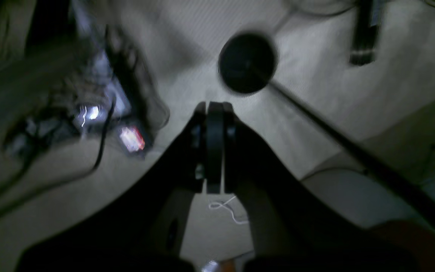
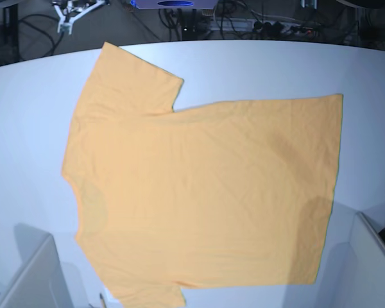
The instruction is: Fold the T-shirt properly
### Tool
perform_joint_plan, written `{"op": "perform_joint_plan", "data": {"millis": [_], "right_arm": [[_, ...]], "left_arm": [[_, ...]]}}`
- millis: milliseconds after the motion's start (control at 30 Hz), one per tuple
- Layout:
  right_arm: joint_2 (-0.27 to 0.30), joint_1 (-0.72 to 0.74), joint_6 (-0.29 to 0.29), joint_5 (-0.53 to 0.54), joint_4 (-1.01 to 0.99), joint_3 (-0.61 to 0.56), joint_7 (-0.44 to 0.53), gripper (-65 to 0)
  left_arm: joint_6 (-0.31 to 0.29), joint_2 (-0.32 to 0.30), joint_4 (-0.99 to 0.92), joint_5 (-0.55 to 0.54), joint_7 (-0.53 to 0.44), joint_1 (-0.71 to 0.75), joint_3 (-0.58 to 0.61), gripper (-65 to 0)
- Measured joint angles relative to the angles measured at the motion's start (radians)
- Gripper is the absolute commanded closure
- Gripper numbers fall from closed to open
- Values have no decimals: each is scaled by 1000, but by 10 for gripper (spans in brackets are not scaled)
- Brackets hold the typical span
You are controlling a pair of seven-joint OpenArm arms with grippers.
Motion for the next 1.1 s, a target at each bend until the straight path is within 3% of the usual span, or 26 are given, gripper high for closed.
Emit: {"op": "perform_joint_plan", "data": {"millis": [167, 300, 567, 667, 767, 867, 1000, 1100], "right_arm": [[-4, 0, -2, 1, 232, 40, -112, 0], [-12, 12, -2, 2, 407, 37, -215, 0], [-11, 210, 0, 6, 459, 39, -353, 0], [-11, 251, -1, 2, 459, 39, -447, 0], [-11, 285, -1, 5, 460, 39, -458, 0], [-11, 293, -1, 2, 462, 39, -473, 0], [-12, 301, -1, 2, 462, 39, -470, 0], [-11, 311, -1, 6, 462, 39, -473, 0]], "left_arm": [[-32, -32, 301, -20, 0, 138, 15, 0], [-13, -49, 502, -21, 8, 222, -16, 0], [-15, 22, 614, -13, 6, 206, -119, 0], [-18, 20, 625, -13, 146, 208, -124, 0], [-18, 19, 618, -13, 328, 213, -139, 0], [-20, -2, 616, -3, 421, 240, -141, 0], [-5, -84, 615, 146, 438, 317, -91, 0], [-17, -119, 602, 294, 421, 329, 14, 0]]}}
